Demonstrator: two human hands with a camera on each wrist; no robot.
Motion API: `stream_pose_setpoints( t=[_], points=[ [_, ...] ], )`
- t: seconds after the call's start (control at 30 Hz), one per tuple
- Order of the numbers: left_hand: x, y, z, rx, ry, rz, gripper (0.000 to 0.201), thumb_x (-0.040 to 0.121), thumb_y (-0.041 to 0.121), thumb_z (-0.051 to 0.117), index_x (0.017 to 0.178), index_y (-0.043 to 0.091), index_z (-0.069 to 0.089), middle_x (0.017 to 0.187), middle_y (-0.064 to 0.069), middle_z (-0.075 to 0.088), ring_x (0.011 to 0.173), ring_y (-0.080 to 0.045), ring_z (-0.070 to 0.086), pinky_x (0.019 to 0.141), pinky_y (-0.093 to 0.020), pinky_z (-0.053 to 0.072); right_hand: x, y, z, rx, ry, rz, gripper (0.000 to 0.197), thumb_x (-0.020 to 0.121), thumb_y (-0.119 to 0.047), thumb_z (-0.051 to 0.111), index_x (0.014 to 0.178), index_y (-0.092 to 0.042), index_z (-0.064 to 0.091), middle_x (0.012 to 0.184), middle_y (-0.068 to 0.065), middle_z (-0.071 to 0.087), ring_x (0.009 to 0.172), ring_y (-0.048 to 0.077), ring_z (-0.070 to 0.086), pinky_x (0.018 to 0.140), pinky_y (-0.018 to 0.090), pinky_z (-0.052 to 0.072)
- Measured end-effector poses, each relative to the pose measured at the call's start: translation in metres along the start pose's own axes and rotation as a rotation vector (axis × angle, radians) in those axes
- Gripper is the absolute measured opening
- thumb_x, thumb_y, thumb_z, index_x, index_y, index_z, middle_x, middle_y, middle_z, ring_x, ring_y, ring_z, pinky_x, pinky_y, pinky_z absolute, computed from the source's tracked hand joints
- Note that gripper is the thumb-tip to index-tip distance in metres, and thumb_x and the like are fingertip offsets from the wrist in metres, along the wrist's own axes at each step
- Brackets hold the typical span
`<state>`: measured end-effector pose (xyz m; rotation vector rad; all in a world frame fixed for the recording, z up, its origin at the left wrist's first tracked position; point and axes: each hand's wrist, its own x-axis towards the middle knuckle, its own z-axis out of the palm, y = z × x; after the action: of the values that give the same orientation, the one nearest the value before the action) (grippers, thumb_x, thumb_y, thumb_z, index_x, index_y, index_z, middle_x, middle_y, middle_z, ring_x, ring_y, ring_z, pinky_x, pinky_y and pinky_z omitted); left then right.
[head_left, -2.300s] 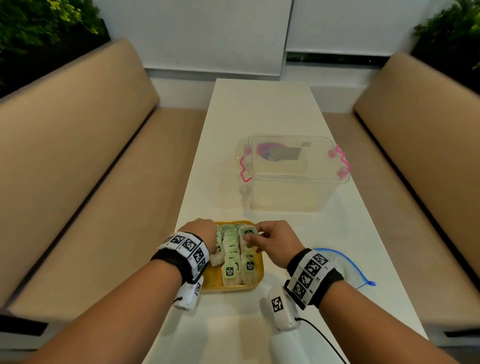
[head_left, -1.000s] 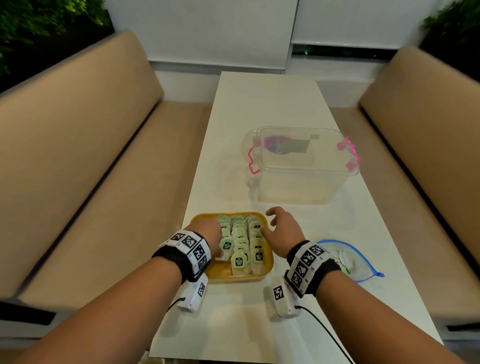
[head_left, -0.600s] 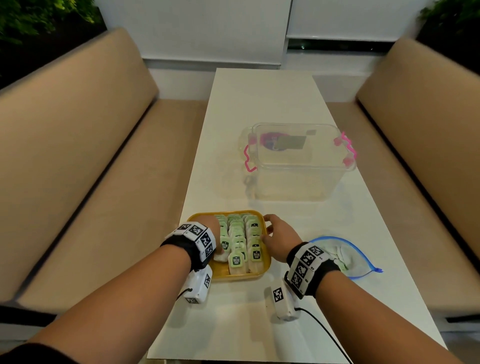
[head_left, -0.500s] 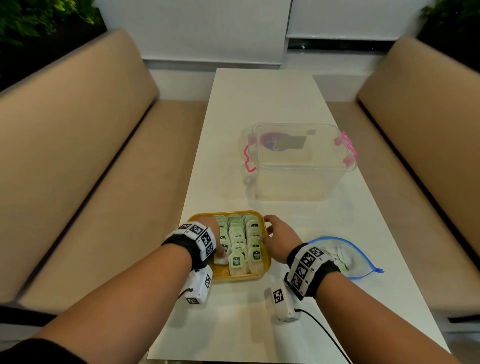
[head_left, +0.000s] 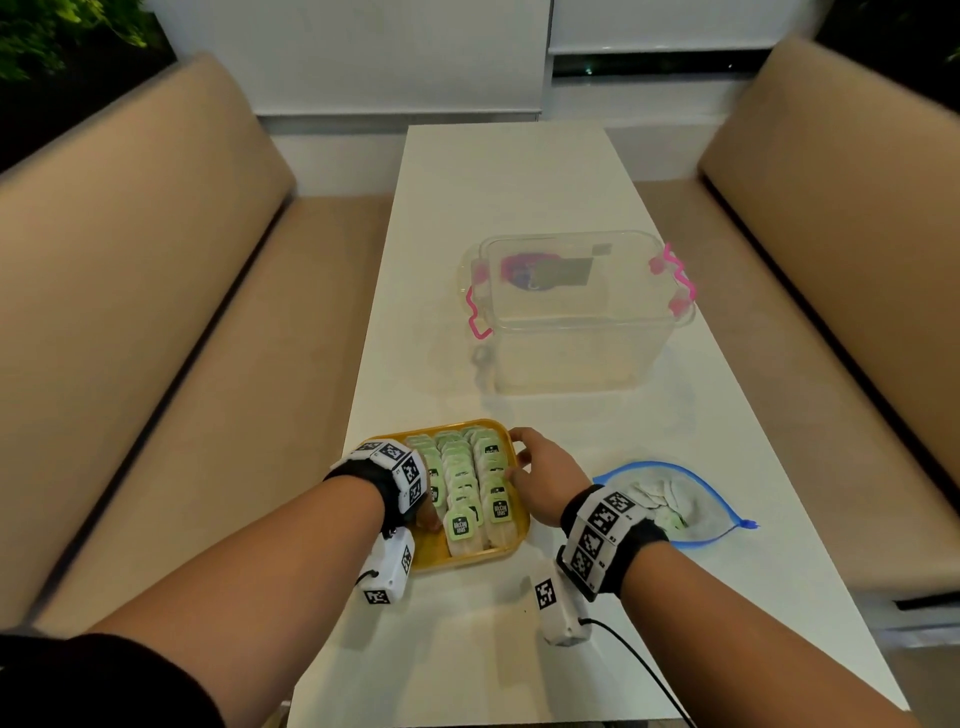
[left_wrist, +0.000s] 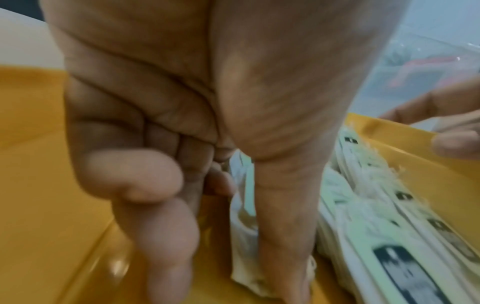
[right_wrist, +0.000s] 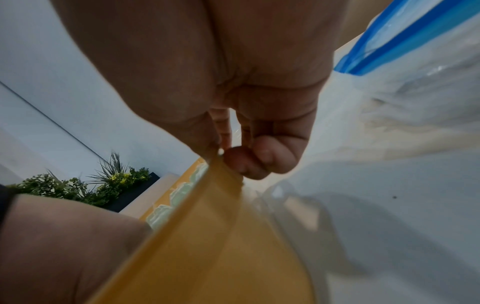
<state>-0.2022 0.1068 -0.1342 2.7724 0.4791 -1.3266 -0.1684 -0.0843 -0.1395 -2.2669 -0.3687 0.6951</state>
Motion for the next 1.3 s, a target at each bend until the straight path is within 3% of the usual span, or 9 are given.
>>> stream_pose_setpoints(
  t=[0.07, 0.17, 0.33, 0.47, 0.57, 0.73, 0.9, 1.07, 1.3],
  points=[
    [0.002, -0.002, -0.002, 0.047, 0.045, 0.008, 0.039, 0.074, 0.055, 0.075, 0.071, 0.023, 0.054, 0.071, 0.005, 0.051, 0.080, -0.020, 0.053, 0.073, -0.026, 0.044, 0.000, 0.001, 0.000, 0.006, -0.006, -0.007, 0.045, 0.096, -0.018, 0.051, 0.140, -0.023, 0.042, 0.086, -0.011, 0.053, 0.084, 0.015, 0.057, 0.076, 0.026, 0.046],
    [0.008, -0.008, 0.002, 0.122, 0.093, -0.002, 0.056, 0.067, 0.069, 0.071, 0.083, 0.016, 0.069, 0.077, -0.002, 0.068, 0.066, -0.018, 0.061, 0.060, -0.024, 0.050, 0.001, 0.002, 0.000, 0.011, -0.016, -0.009, 0.045, 0.096, -0.020, 0.052, 0.140, -0.022, 0.042, 0.084, -0.013, 0.055, 0.079, 0.013, 0.058, 0.075, 0.028, 0.048],
    [0.006, -0.019, -0.015, 0.047, 0.154, -0.049, 0.063, 0.055, 0.075, 0.073, 0.076, 0.016, 0.072, 0.063, 0.003, 0.070, 0.058, -0.016, 0.068, 0.060, -0.029, 0.057, 0.000, 0.007, -0.011, 0.029, 0.019, -0.010, 0.046, 0.096, -0.034, 0.053, 0.138, -0.022, 0.041, 0.087, -0.009, 0.059, 0.065, 0.012, 0.057, 0.072, 0.031, 0.049],
    [-0.045, 0.008, -0.053, -0.136, 0.278, -0.068, 0.051, 0.074, 0.061, 0.074, 0.073, 0.013, 0.059, 0.070, 0.000, 0.066, 0.063, -0.018, 0.062, 0.060, -0.027, 0.049, -0.007, 0.015, -0.041, 0.054, 0.072, -0.056, 0.031, 0.097, -0.031, 0.053, 0.126, -0.020, 0.053, 0.103, -0.002, 0.063, 0.070, 0.014, 0.058, 0.076, 0.034, 0.053],
    [-0.062, 0.042, -0.070, -0.201, 0.361, 0.082, 0.047, 0.083, 0.059, 0.065, 0.082, 0.012, 0.066, 0.081, -0.001, 0.069, 0.076, -0.020, 0.064, 0.070, -0.030, 0.051, -0.012, 0.030, -0.072, -0.014, 0.120, -0.108, 0.019, 0.094, -0.022, 0.055, 0.111, -0.022, 0.063, 0.099, -0.005, 0.067, 0.090, 0.013, 0.059, 0.087, 0.032, 0.051],
    [-0.077, 0.128, -0.068, -0.345, 0.426, 0.432, 0.021, 0.090, 0.040, 0.065, 0.096, 0.021, 0.069, 0.096, 0.005, 0.068, 0.092, -0.015, 0.060, 0.081, -0.029, 0.047, -0.026, 0.067, -0.124, -0.156, 0.163, -0.093, 0.019, 0.089, -0.013, 0.055, 0.097, -0.022, 0.069, 0.095, -0.002, 0.067, 0.090, 0.016, 0.060, 0.081, 0.028, 0.048],
    [-0.068, 0.202, -0.040, -0.310, 0.347, 0.537, 0.017, 0.091, 0.026, 0.063, 0.102, 0.020, 0.075, 0.103, 0.002, 0.072, 0.096, -0.017, 0.065, 0.076, -0.023, 0.043, -0.034, 0.111, -0.150, -0.425, 0.072, 0.002, 0.011, 0.084, -0.029, 0.064, 0.088, -0.032, 0.074, 0.105, 0.003, 0.054, 0.105, 0.025, 0.052, 0.084, 0.030, 0.045],
    [-0.044, 0.239, -0.005, -0.339, 0.314, 0.407, 0.037, 0.089, 0.030, 0.068, 0.124, 0.019, 0.063, 0.119, -0.001, 0.067, 0.108, -0.019, 0.062, 0.095, -0.032, 0.049, -0.039, 0.145, -0.148, -0.548, -0.049, 0.058, 0.039, 0.078, -0.045, 0.074, 0.115, -0.036, 0.066, 0.117, 0.003, 0.043, 0.112, 0.027, 0.043, 0.092, 0.032, 0.044],
    [-0.024, 0.249, 0.018, -0.527, 0.374, 0.283, 0.062, 0.074, 0.046, 0.080, 0.126, 0.020, 0.059, 0.114, -0.001, 0.059, 0.102, -0.019, 0.059, 0.088, -0.029, 0.048, -0.037, 0.173, -0.143, -0.279, -0.032, -0.074, 0.066, 0.074, -0.016, 0.078, 0.135, -0.021, 0.053, 0.129, 0.001, 0.054, 0.115, 0.021, 0.055, 0.098, 0.027, 0.044]
  ],
)
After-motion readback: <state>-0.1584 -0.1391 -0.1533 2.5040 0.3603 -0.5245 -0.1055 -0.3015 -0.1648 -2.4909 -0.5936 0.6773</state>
